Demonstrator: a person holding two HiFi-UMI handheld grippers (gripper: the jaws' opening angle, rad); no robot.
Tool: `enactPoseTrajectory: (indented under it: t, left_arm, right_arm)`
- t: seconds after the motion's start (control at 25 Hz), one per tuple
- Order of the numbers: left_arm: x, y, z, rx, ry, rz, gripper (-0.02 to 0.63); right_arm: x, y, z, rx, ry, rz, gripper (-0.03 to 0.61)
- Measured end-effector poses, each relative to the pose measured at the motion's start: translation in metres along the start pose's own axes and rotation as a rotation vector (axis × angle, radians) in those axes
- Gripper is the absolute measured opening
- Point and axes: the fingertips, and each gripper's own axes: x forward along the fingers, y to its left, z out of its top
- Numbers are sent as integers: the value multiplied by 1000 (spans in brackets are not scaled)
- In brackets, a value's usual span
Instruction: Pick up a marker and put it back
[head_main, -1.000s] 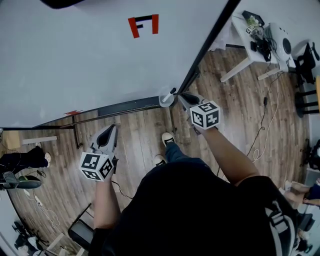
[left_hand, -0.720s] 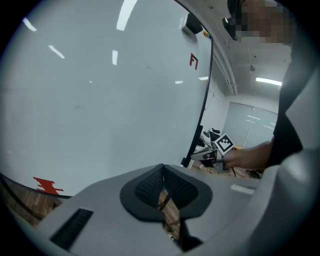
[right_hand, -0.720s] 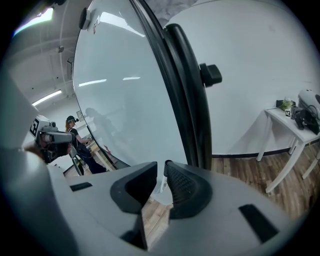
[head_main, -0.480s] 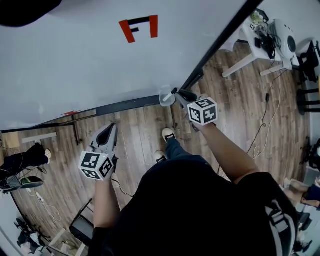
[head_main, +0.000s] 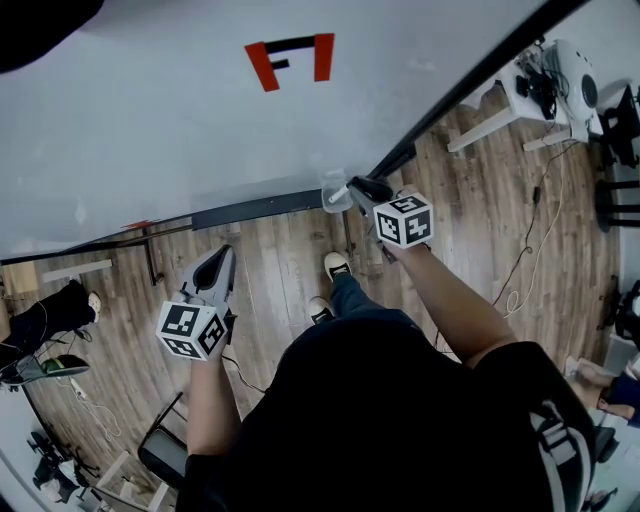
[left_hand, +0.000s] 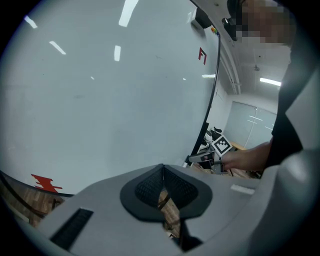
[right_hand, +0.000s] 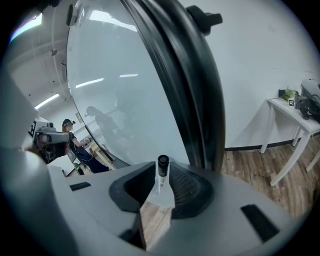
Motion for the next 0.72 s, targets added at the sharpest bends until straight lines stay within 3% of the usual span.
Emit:
enactPoseTrajectory:
  t: [0.72]
  left_arm:
    - [-2,-3,-9,-15,8,-5,14]
  right_arm:
    - [5,2,1,0,-14,-2,63]
